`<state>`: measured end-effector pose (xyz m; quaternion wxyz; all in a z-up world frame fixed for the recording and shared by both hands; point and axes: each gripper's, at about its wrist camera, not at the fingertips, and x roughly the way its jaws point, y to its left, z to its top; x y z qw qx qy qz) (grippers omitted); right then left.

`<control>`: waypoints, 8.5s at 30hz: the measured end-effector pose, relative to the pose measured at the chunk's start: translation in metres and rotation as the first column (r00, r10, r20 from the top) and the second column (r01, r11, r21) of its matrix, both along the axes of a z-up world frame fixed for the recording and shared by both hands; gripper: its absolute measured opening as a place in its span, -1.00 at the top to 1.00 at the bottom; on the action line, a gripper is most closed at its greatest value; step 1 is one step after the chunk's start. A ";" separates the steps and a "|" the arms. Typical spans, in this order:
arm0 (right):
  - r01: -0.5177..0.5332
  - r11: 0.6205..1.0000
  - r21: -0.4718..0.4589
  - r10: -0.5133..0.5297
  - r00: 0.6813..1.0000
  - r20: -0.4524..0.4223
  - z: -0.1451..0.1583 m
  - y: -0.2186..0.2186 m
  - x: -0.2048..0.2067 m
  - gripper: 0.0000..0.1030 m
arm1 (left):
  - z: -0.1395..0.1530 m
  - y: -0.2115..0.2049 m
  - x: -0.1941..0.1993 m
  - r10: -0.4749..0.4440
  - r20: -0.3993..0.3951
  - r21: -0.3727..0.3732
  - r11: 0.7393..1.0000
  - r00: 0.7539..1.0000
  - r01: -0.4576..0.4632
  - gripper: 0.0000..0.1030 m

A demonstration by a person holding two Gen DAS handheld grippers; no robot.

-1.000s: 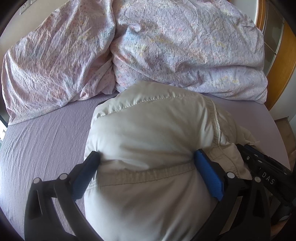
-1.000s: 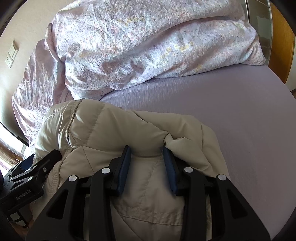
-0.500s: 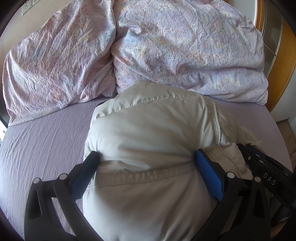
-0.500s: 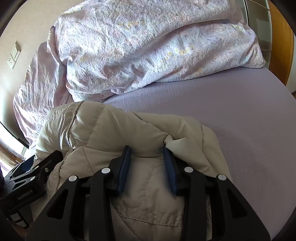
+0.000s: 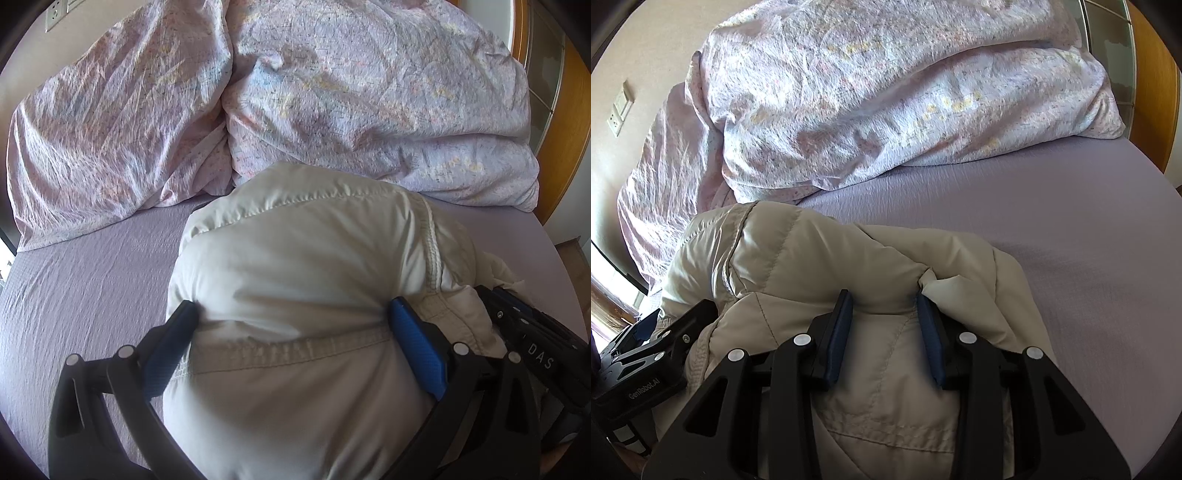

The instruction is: Fold large clothes

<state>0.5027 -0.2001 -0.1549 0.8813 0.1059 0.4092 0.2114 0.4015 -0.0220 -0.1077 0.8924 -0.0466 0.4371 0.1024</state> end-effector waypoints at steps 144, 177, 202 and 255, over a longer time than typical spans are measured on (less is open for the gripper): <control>0.256 0.832 0.492 0.092 0.811 -0.577 -0.071 -0.101 -0.117 -0.12 | -0.004 0.069 -0.118 -0.217 -0.289 -0.418 0.905 0.933 0.081 -0.96; 0.253 0.843 0.475 0.070 0.824 -0.563 -0.066 -0.097 -0.119 -0.08 | -0.043 0.110 -0.153 -0.251 -0.230 -0.682 0.731 0.940 0.029 -0.59; 0.036 0.886 0.462 0.217 0.848 -0.483 -0.017 0.046 -0.104 0.16 | 0.016 0.222 -0.173 -0.032 -0.162 -0.537 0.842 0.986 -0.061 -0.12; 0.080 0.970 0.231 -0.032 0.978 -0.205 0.054 0.027 -0.135 -0.26 | 0.027 0.207 -0.171 0.033 -0.220 -0.268 0.959 0.975 -0.093 -0.59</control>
